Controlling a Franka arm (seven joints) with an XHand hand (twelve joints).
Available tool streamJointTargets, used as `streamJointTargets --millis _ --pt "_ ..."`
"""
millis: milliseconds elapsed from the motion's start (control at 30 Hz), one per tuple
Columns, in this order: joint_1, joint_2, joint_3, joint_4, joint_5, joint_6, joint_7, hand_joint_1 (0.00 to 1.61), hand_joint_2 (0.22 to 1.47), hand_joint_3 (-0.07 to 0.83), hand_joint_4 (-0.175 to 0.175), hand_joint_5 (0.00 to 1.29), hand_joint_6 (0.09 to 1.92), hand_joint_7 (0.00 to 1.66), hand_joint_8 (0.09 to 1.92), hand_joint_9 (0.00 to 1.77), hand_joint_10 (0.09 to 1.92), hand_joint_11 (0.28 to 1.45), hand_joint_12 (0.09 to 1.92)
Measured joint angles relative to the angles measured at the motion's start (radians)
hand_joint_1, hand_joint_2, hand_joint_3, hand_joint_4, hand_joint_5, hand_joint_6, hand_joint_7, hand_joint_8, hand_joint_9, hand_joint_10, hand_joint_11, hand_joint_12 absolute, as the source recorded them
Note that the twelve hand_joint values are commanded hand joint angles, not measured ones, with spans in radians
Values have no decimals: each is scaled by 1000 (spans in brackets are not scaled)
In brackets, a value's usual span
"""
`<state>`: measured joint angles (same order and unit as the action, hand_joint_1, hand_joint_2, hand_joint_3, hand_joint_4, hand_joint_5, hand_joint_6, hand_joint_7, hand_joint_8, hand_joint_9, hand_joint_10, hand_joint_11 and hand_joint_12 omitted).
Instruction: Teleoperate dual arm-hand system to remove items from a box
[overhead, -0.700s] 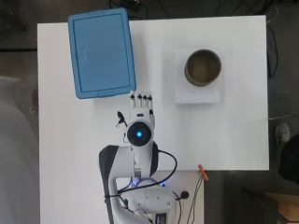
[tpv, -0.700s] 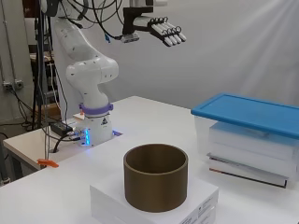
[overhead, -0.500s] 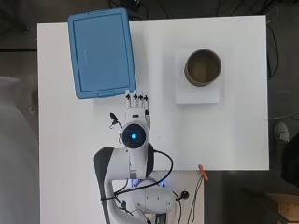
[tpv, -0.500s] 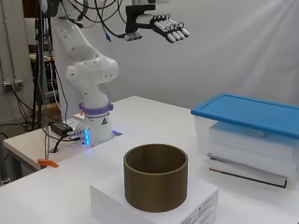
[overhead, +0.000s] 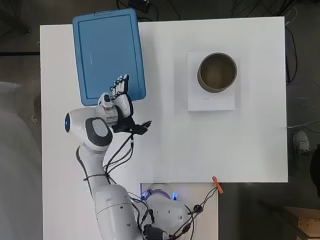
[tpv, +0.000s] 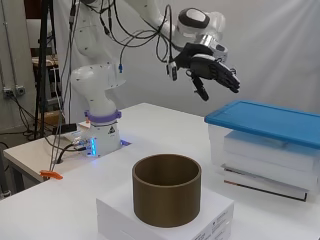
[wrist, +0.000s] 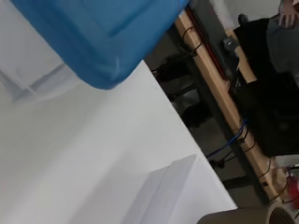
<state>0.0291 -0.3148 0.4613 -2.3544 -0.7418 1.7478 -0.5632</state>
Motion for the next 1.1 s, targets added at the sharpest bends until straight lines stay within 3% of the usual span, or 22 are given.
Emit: streamJointTargets --millis 67,133,300,567,600,733,800,933,1100 --pt "12 -9 10 -62 -111 79 123 74 886 9 90 170 87 255 87 261 87 344 87" --pt "21 -15 3 -139 -107 164 253 112 910 9 78 224 87 291 87 295 87 347 87" --pt "33 -38 -50 -185 54 256 227 172 918 1 72 312 87 406 87 390 87 356 87" --pt "19 98 -71 -142 10 267 307 195 920 0 69 398 87 484 87 476 87 383 87" --pt "19 118 -70 -116 4 260 309 223 950 2 70 458 87 568 87 569 87 410 87" --pt "21 154 -78 -62 -17 291 300 363 1123 1 145 855 96 879 87 827 87 616 87" --pt "21 138 -88 -67 20 323 261 412 1185 3 168 976 117 1009 87 942 87 688 87" --pt "24 142 -99 -14 124 303 168 410 1224 0 171 1005 87 1054 87 987 87 731 87" --pt "31 110 -106 2 192 291 109 377 1235 2 131 939 87 1015 87 950 87 721 87"
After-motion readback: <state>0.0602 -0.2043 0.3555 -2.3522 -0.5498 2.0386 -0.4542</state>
